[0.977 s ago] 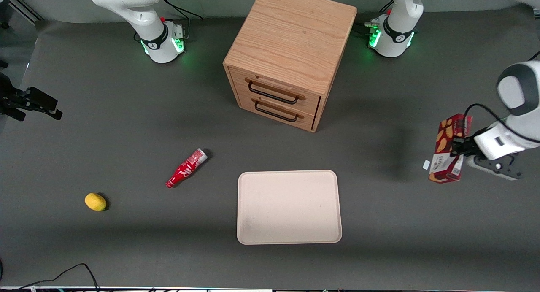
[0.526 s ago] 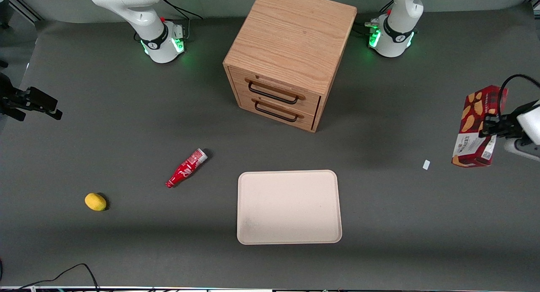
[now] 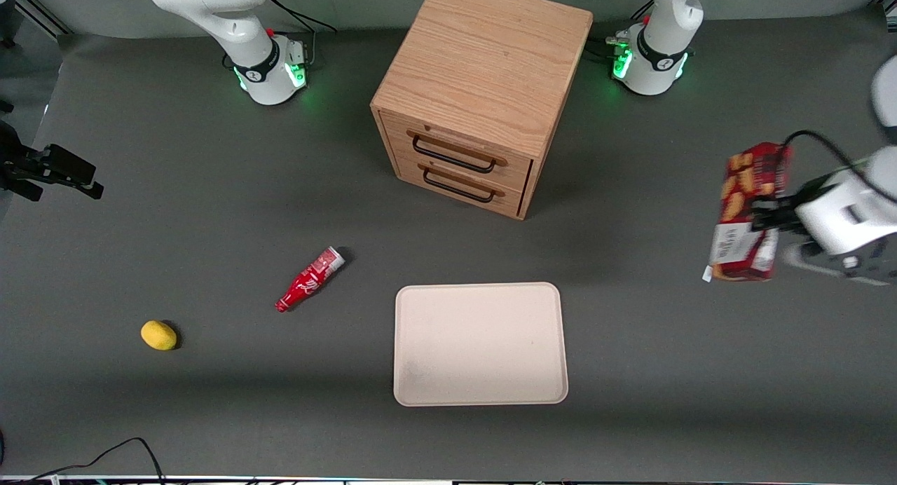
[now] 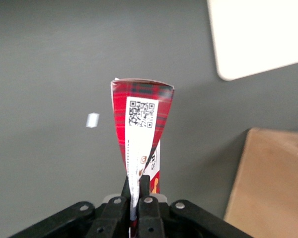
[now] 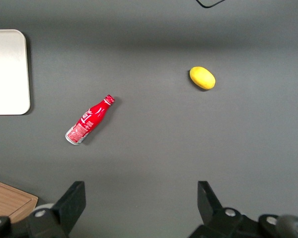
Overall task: Place red cookie box on tray
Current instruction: 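Carry the box over the cream tray with the left gripper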
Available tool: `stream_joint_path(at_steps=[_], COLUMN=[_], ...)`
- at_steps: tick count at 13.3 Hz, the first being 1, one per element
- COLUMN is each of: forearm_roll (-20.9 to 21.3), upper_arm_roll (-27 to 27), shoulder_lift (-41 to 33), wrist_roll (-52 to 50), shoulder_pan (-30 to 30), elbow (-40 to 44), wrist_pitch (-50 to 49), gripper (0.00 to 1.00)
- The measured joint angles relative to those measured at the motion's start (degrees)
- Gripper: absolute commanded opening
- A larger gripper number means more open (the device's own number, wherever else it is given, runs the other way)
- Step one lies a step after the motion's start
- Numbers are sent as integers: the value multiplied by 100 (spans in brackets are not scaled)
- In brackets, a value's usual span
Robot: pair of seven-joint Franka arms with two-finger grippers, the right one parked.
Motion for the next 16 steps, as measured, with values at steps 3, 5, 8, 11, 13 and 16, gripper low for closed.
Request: stream_joint_path(at_steps=[3,5,8,11,13,16], forearm_roll=[16,50,260,747,1052,1376], upper_arm_roll=[-935,-1113,-1125,-1120,-1116,-1116], shoulder_lift=[962,1627,2241,2690,2980,3363], wrist_roll=[-1749,-2529,-3131,-3322,-3330,-3333], shoulder_pan=[-185,-435,-791,-1007,-1026,-1059], elbow=[1080,1714,2036,2063,2073,2107], wrist_pitch=[182,525,1250,1869,2251,2741], gripper=[0,0,0,0,0,0])
